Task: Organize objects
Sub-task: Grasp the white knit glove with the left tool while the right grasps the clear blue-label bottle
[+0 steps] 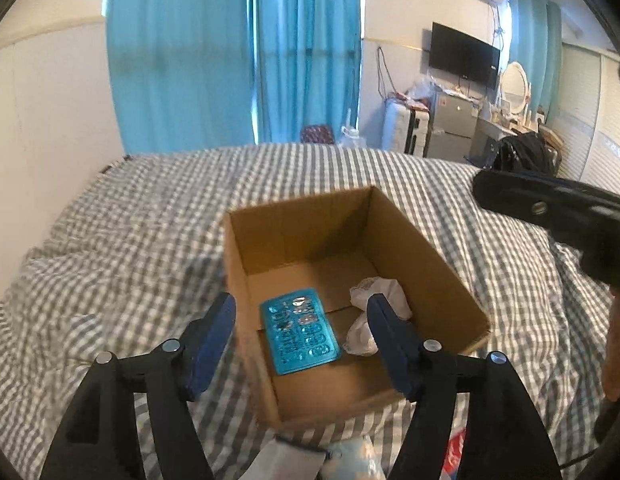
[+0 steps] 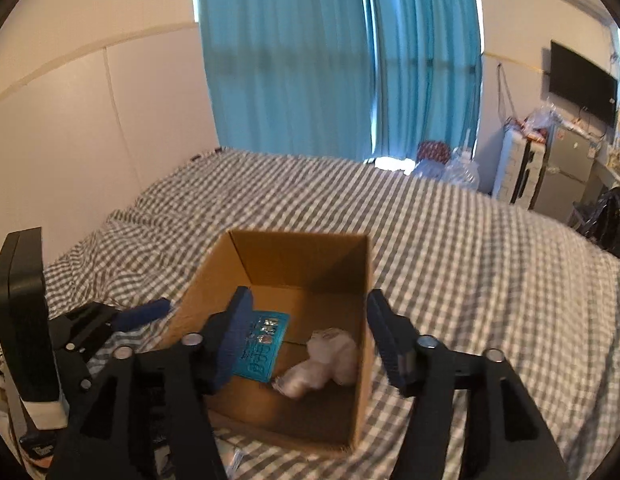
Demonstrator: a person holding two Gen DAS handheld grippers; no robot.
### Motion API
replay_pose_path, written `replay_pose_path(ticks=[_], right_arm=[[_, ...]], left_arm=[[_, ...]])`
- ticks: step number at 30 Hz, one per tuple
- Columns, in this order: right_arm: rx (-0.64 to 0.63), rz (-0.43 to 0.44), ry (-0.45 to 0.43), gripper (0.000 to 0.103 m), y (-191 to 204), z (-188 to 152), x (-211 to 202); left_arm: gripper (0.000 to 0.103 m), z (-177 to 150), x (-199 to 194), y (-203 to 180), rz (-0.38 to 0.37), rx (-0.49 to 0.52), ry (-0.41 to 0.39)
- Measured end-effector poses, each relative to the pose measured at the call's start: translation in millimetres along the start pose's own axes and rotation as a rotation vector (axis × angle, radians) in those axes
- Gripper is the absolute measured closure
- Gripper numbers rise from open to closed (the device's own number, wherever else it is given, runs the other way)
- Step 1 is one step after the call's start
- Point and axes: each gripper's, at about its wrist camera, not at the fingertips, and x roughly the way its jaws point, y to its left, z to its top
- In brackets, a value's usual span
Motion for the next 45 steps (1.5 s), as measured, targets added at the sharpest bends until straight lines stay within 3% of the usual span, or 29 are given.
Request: replay_pose_path(ticks=[4,12,17,22,25,29,35,39,45], right_arm=[[0.01,-0.032,-0.049,0.023,-0.8,7.6,-44.5],[-0.019,-0.092,-0.161,0.0,12.0,5.3,-138.9],[-0.034,-0.103,-0.192,0.0,25.7,-11.2,-176.7],[-0.039,-0.117,-0.19,0.0,37.6,-37.9,-193.2],[-0.044,-0.123,-0.164,0.0,44.9,-56.7,-184.4],[-0.05,-0.137,-0.091,0.0,52.1,-85.7,-149.4],[-0.012,-0.118,0.084,0.0,49.2,-133.9,-81.3],[-0.007,-0.108,0.176,0.0,47.5,-159.4,-43.9],[-0.003,-0.084,0.243,0.0,43.0,-175.4,-13.9]], left_arm=[[0.011,1.9,-43.3,5.0,0.03,-0.011,-0.057],[0.0,-7.6,-118.5,15.9,0.072,-0.033,-0.14],[0.0,-23.4,-153.3,19.4,0.08,-0.024,-0.177],[0.0,-47.7,-163.2,17.5,0.081,-0.035,-0.189],[0.0,-68.1,-148.3,15.3,0.097,-0.027,-0.158],[0.0,-99.5,-110.2,18.7,0.119,-0.028,-0.058],[0.0,-137.5,-60.9,26.0,0.134,-0.043,0.055],[0.0,-149.7,-36.3,26.0,0.135,-0.031,0.101],[0.0,-165.1,-7.7,31.4,0.138,-0.031,0.167]])
